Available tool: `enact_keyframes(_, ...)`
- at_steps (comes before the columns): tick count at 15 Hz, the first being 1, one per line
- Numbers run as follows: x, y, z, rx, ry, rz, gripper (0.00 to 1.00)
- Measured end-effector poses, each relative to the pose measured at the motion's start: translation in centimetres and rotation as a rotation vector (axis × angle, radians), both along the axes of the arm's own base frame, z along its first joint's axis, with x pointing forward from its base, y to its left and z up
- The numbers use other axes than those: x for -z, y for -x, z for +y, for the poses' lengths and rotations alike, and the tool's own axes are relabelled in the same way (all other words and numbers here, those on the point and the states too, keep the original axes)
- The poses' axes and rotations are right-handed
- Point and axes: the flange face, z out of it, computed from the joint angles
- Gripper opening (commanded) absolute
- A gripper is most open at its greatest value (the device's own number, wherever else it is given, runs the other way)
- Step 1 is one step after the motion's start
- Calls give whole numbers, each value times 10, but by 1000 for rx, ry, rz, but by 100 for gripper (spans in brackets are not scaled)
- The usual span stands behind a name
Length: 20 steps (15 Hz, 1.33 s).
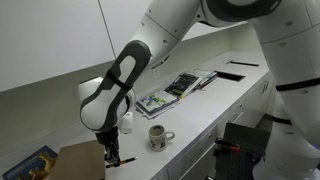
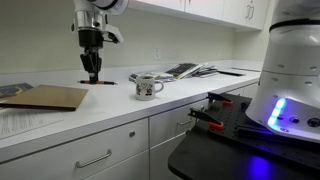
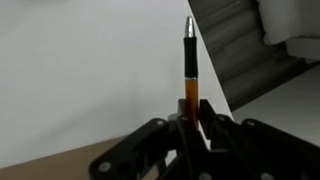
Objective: Put the yellow pen inside the white mug
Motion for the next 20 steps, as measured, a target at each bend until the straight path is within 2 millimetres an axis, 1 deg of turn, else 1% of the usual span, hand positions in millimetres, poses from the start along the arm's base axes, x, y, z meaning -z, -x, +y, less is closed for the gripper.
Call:
enact_keyframes(1,-2,1,-1,2,2,-3,4)
enact_keyframes(2,-5,1,-3,7,5,-4,11)
enact_keyframes(3,-7,2,-5,13,8,-5,39)
enact_keyframes(4,-9,2,-7,19,11,-5,36)
enact_keyframes(5,-11,2,-9,34,15,-2,37)
enact_keyframes(7,-20,0,-13,121,50,-19,51)
enact_keyframes(8,-29,0,-15,165,65,-46,59)
enact_keyframes(9,-40,2,-17,212,81,-67,66)
enact_keyframes(10,-53,6,-18,257,100,-89,74)
enact_keyframes(11,-64,11,-19,302,122,-110,81)
enact_keyframes(13,-75,22,-20,393,177,-145,96)
enact_keyframes(14,-74,27,-19,436,209,-155,99)
enact_keyframes(16,-62,37,-15,519,282,-152,100)
enact_keyframes(18,-41,49,-6,597,358,-113,100)
enact_keyframes(20,-13,60,2,661,431,-47,100)
